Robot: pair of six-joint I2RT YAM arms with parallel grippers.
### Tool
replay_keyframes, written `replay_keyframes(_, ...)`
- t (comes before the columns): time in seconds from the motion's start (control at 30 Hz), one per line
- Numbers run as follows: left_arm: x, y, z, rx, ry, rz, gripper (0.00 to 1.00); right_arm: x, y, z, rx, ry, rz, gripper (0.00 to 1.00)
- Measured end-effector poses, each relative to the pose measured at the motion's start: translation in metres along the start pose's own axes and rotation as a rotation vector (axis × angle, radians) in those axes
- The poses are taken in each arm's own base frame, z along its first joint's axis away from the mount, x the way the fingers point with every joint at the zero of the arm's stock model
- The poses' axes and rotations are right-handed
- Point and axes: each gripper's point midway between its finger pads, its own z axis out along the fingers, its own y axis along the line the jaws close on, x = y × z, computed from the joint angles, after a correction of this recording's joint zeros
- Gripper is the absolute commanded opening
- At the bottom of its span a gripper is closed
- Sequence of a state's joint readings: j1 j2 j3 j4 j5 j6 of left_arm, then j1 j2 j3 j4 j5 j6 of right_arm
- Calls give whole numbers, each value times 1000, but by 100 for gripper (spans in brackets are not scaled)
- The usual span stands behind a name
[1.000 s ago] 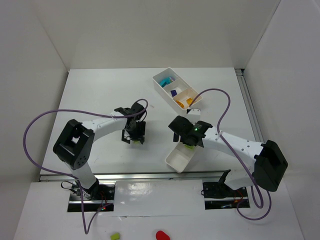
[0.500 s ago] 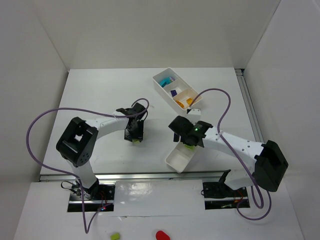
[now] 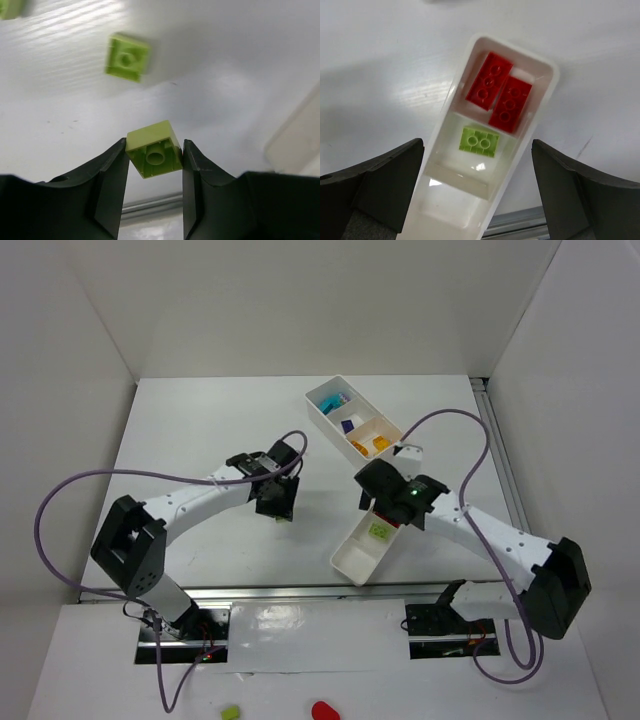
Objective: Sort the legos into containers by color
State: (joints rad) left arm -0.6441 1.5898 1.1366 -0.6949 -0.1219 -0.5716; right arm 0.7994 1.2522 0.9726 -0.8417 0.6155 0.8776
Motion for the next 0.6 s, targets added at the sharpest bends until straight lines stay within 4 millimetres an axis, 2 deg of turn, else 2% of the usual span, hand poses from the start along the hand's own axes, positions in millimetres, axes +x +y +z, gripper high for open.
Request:
replay_keyframes(0.13, -2, -56, -26, 147, -17, 143, 34, -31, -18, -5, -23, -33, 134, 94)
replay_keyframes(0.27, -7, -124, -43, 305, -21, 277, 35, -64, -41, -18, -63, -100, 293, 94)
replay_keyframes(0.4, -3, -177, -40, 420, 4, 362, 35, -87, -67, -29, -72, -160, 415, 94)
replay_keyframes(0.5, 6, -203, -28, 457, 46, 400, 38, -97, -90, -31, -47, -189, 475, 94)
replay_keyframes(0.53, 7, -210, -25, 464, 53, 407, 40, -99, -95, -32, -40, -194, 487, 94)
replay_keyframes(0.6, 4, -224, -15, 477, 62, 424, 64, -101, -103, -32, -35, -196, 499, 94)
